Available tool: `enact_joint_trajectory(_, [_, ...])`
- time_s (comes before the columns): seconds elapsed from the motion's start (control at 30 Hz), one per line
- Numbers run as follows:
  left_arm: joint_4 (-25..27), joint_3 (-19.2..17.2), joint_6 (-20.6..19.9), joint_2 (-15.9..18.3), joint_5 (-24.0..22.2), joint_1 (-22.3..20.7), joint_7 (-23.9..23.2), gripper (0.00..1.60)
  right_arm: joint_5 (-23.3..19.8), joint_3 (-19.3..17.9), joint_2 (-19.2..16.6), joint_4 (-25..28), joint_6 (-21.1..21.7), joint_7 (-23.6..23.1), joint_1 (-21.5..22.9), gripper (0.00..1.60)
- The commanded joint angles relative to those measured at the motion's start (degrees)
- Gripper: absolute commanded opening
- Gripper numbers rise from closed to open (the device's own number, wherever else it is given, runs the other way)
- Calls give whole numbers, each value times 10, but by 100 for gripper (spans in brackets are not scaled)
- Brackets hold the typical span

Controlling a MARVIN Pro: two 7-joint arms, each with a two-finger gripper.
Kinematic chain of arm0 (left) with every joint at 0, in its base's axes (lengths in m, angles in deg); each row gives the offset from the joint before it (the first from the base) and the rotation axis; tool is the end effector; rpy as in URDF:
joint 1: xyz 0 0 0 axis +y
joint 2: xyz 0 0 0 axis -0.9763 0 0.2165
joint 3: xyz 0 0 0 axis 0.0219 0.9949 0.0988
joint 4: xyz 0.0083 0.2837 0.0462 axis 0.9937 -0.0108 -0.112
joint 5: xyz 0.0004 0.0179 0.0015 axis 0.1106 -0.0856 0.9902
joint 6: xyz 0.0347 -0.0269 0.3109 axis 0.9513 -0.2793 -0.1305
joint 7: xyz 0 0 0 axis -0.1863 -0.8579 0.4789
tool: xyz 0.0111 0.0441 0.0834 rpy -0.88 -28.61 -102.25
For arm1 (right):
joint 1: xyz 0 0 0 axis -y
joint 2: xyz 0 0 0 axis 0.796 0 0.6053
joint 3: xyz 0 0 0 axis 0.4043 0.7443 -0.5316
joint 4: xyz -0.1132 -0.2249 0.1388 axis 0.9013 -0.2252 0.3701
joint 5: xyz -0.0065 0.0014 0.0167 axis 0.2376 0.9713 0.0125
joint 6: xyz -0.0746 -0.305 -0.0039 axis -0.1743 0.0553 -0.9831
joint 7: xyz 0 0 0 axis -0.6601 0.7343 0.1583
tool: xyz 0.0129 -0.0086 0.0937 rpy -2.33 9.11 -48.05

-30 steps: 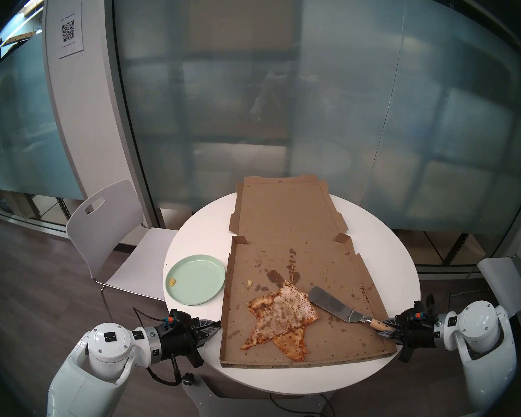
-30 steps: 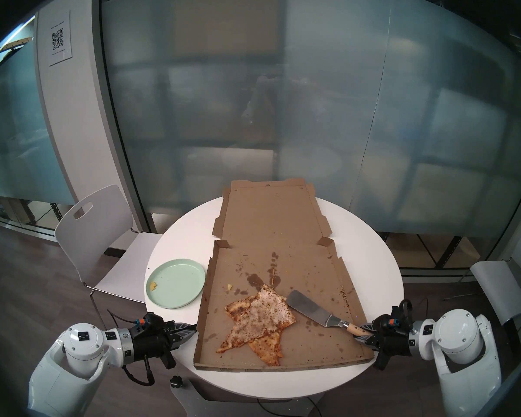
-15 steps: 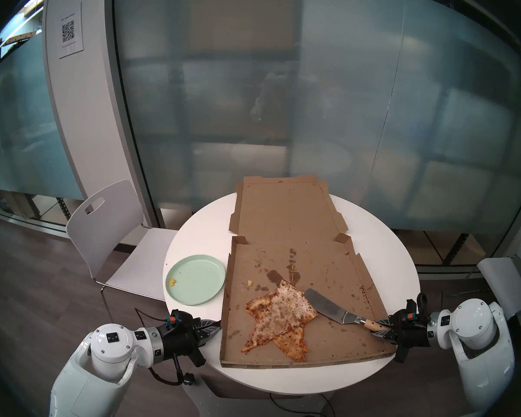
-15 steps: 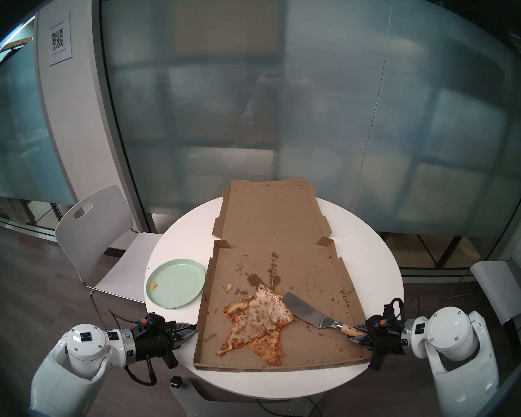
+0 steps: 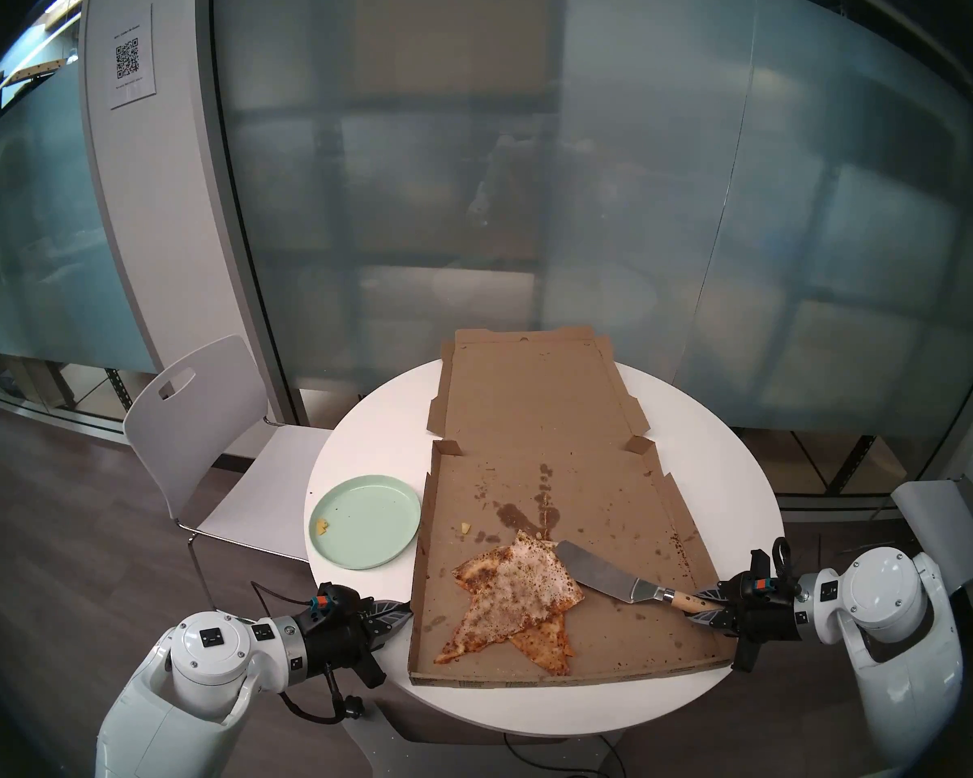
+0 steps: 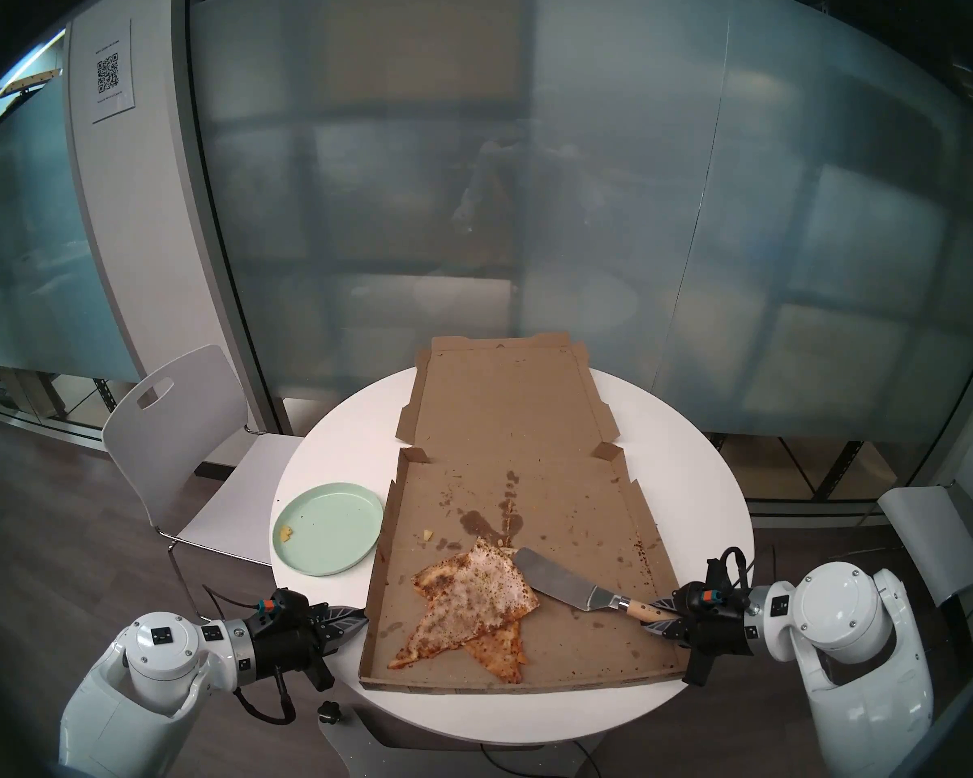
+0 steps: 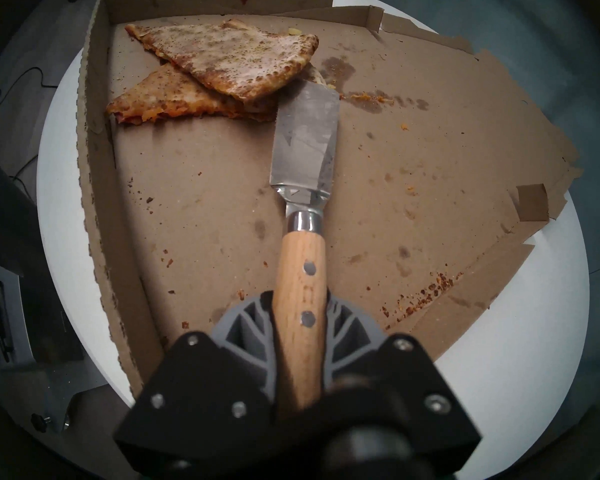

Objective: Put pizza slice onto the plate

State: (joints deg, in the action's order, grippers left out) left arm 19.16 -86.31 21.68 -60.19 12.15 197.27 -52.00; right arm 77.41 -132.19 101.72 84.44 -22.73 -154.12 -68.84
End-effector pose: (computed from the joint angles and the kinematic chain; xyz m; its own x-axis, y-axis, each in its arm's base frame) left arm 0.2414 0.0318 -0.3638 0.3342 -0.3522 0.8742 -0.7608 -0.6483 0.0296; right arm 0.2441 -0.1307 -0.2755 0.1710 0.8119 0.5582 0.8662 -0.3939 0.3075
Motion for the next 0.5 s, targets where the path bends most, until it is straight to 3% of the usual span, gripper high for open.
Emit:
enact_joint_trajectory(0.0, [16, 2, -1, -2, -1, 1, 0, 21, 6, -2, -11, 15, -12, -3, -2, 0])
enact_joint_trajectory(0.47, [24, -3, -2, -4, -2, 10, 7, 19, 22, 16, -22, 15, -32, -12, 2, 0])
